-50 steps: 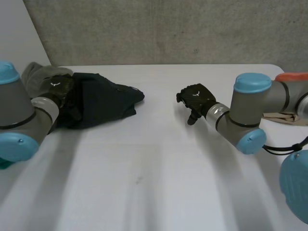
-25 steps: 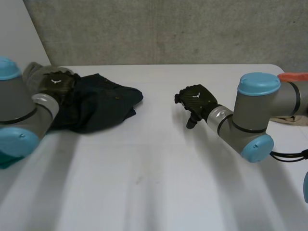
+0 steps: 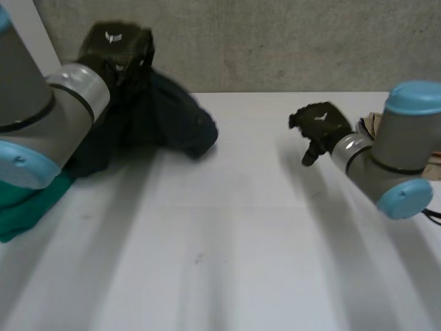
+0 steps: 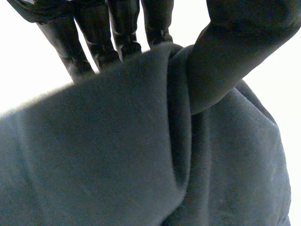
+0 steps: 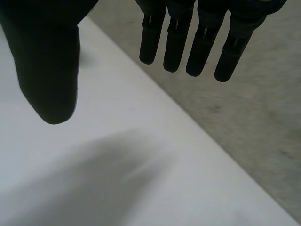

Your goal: Fold the laundry.

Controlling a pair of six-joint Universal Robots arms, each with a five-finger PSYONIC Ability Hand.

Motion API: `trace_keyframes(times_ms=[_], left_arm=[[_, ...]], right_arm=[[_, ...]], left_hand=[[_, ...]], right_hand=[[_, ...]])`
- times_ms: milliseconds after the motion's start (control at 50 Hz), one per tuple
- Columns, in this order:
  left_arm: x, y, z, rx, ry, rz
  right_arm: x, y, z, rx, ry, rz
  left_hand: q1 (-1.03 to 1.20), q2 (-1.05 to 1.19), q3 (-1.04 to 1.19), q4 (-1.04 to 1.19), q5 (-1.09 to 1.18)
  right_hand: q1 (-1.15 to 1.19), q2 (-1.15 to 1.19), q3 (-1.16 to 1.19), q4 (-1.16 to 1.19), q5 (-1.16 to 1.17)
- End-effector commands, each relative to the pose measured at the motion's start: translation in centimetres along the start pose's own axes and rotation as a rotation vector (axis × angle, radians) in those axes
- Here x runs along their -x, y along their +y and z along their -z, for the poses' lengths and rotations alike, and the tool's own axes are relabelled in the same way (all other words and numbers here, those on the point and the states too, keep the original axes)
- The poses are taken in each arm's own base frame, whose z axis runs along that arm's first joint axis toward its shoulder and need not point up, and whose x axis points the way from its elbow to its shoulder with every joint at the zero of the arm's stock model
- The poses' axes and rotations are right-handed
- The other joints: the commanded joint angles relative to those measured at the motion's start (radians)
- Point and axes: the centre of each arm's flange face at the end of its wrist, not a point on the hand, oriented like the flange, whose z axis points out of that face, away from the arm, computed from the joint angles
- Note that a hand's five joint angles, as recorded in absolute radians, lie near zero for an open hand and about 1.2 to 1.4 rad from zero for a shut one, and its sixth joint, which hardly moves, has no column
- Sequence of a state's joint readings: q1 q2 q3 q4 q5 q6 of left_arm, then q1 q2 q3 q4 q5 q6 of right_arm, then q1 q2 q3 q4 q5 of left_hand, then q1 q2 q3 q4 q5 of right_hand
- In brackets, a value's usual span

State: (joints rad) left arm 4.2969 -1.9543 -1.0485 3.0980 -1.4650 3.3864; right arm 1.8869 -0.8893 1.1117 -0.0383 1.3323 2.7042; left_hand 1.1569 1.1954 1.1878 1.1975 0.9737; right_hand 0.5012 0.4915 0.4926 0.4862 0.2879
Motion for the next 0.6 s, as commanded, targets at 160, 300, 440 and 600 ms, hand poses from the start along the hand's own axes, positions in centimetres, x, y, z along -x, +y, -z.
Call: trace_keyframes(times_ms=[160, 300, 440, 600], left_arm=[[-9.3, 6.2, 12.4, 0.365, 0.383, 0.122], [-10.8, 9.0, 15.9, 0.460, 0.455, 0.062], [-6.2, 6.4, 12.9, 0.337, 0.233, 0.023], [-0.8, 6.5, 9.2, 0.328, 0.015, 0.068]], right_arm=[[-5.6, -4.2, 3.5, -0.082, 0.108, -0.016], [-2.9, -4.2, 3.9, -0.088, -0.016, 0.046], [1.7, -3.8, 2.8, -0.104, -0.146, 0.156], [6.5, -3.0, 1.2, -0.085, -0.282, 0.140]], left_hand=[[0.239, 0.201, 0.208, 0.199, 0.248], [-0.442, -0.480, -0.473, -0.482, -0.433], [-0.982, -1.021, -1.013, -1.023, -0.974], [-0.982, -1.021, -1.013, -1.023, -0.974]], right_hand=[[0.020, 0.029, 0.028, 0.035, 0.059], [0.014, 0.024, 0.023, 0.029, 0.053], [-0.007, 0.003, 0.002, 0.008, 0.032], [-0.018, -0.009, -0.010, -0.003, 0.020]])
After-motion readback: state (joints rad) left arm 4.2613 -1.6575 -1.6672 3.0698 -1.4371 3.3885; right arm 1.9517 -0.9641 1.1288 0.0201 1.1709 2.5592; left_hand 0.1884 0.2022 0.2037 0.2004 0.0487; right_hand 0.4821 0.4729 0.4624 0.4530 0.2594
